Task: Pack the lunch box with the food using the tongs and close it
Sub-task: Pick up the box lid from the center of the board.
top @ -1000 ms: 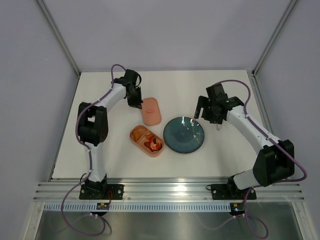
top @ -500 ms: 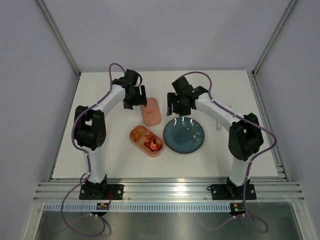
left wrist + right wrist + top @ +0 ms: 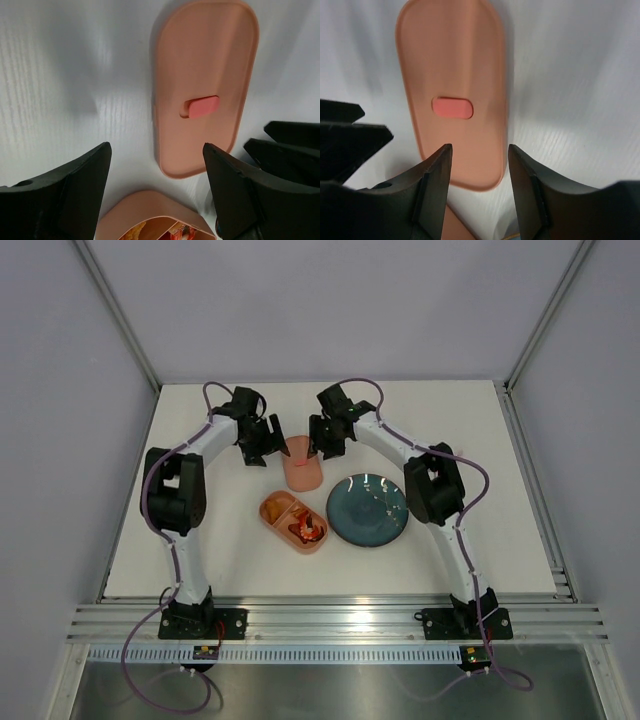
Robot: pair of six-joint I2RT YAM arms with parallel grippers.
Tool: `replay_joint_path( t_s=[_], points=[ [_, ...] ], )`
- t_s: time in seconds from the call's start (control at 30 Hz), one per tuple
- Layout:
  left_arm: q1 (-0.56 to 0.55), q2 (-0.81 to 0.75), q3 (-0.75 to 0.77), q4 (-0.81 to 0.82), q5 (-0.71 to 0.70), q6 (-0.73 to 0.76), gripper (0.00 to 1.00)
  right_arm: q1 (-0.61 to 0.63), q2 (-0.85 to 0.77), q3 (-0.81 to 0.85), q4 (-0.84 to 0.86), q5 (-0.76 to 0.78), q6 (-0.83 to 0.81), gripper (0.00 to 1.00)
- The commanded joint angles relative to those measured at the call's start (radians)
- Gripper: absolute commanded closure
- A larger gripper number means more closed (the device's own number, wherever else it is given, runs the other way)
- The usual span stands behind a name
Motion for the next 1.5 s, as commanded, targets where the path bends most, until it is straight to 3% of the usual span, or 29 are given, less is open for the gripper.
replay_joint_path(
  t_s=[0.0,0.2,0.4,0.67,1.2,1.47],
  points=[
    [-0.008,0.020,-0.007,0.078,0.068,-0.028,0.23,-0.033,0.078,0.079,0.006,-0.094,0.033,0.44],
    [-0.008,0.056,-0.016,0.107,0.094,-0.040,0.26,-0.037,0.159,0.110,0.006,-0.154,0.045,0.45],
    [-0.007,0.091,-0.015,0.121,0.124,-0.037,0.28,-0.035,0.138,0.026,0.107,-0.224,0.059,0.63],
    [-0.007,0.097,-0.022,0.136,0.149,-0.034,0.31,-0.037,0.092,0.001,0.158,-0.225,0.077,1.00],
    [0.052,-0.137,-0.048,0.046,0.063,0.037,0.22,-0.037,-0.081,0.006,0.144,-0.180,0.044,1.00],
    [0.055,-0.325,-0.068,-0.028,0.008,0.097,0.07,-0.038,-0.114,0.092,-0.006,-0.175,-0.079,1.00]
  ],
)
